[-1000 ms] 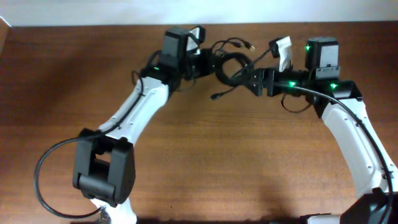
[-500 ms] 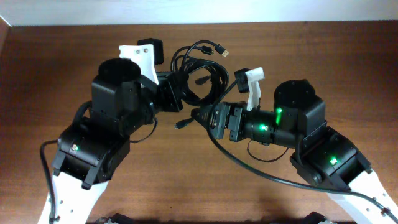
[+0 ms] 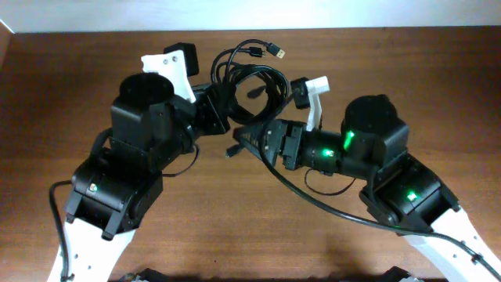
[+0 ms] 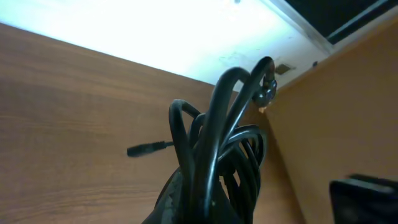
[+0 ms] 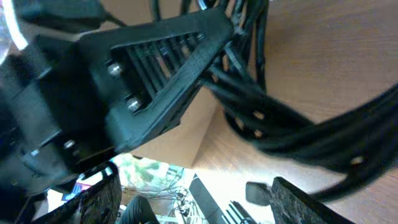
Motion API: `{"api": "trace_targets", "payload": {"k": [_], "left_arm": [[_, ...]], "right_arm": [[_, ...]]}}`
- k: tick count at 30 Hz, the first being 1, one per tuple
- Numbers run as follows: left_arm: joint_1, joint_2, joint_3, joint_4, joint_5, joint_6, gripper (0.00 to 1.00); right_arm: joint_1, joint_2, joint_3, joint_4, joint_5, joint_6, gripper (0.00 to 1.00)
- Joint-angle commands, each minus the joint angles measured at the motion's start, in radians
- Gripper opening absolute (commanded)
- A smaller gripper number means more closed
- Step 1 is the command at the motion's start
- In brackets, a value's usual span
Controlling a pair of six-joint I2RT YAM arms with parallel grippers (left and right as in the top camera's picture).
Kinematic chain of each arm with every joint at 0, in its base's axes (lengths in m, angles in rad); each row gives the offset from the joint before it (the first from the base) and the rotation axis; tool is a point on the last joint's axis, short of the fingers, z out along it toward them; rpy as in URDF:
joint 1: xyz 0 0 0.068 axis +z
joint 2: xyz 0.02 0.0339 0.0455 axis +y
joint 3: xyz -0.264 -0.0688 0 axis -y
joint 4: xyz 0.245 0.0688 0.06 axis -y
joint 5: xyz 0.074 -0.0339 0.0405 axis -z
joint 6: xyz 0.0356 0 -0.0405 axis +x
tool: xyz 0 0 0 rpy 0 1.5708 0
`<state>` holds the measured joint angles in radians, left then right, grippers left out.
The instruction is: Untangle cables
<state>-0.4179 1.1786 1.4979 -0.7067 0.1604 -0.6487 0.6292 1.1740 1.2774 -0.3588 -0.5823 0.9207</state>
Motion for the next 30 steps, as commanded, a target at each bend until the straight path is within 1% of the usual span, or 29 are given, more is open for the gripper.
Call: {"api": "trace_targets", "payload": {"k": [1,2,4,6,7,9,11,12,15,18,25,26,27,29,30], "left_arm": [[0.0,-0.06,0.01,0.017,0.08,-0.021,0.0],[0.0,-0.097,0.01,0.013,0.08,-0.021,0.0],[0.0,-0.163,0.01,0.004,0.06,-0.01,0.0],[0.0,-0.167,0.01,-0.046,0.065,-0.01,0.0],[0.0,-0.166,0.01,-0.064,0.067,-0.01,0.0],[0.0,-0.158,0.01,-0.057,0.113,-0.015,0.0],[0.0,-0.157,0.01,-0.044,0.122,-0.022,0.0],[0.0,-0.157,0.01,-0.01,0.122,-0.064,0.0],[-0.002,-0.129,0.01,0.01,0.146,-0.122,0.0],[-0.002,-0.066,0.01,0.014,0.222,-0.122,0.0],[-0.002,-0.058,0.01,0.018,0.241,-0.122,0.0],[-0.002,-0.058,0.01,0.018,0.244,-0.122,0.0],[-0.002,-0.058,0.01,0.018,0.247,-0.122,0.0],[-0.003,-0.058,0.01,0.043,0.298,-0.122,0.0],[-0.014,-0.058,0.01,0.064,0.304,-0.122,0.0]], "right_arm": [[0.005,0.0,0.01,-0.003,0.101,0.005,0.75],[0.005,0.0,0.01,-0.003,0.13,0.005,0.71],[0.005,0.0,0.01,-0.003,0.161,0.014,0.7],[0.005,0.0,0.01,-0.002,0.169,0.032,0.7],[0.005,0.0,0.01,-0.002,0.169,0.032,0.7],[0.006,0.0,0.01,-0.003,0.167,0.031,0.65],[0.006,0.0,0.01,-0.003,0.165,0.031,0.65],[0.006,0.0,0.01,-0.004,0.164,0.031,0.65],[0.006,0.0,0.01,-0.003,0.157,0.031,0.65],[0.005,0.0,0.01,-0.003,0.158,0.031,0.65],[0.006,0.0,0.01,0.035,0.177,0.064,0.63],[0.006,0.001,0.01,0.043,0.176,0.064,0.59],[0.006,0.001,0.01,0.054,0.176,0.064,0.58],[0.006,0.005,0.01,0.056,0.173,0.064,0.58],[0.006,0.014,0.01,0.057,0.163,0.064,0.56]]}}
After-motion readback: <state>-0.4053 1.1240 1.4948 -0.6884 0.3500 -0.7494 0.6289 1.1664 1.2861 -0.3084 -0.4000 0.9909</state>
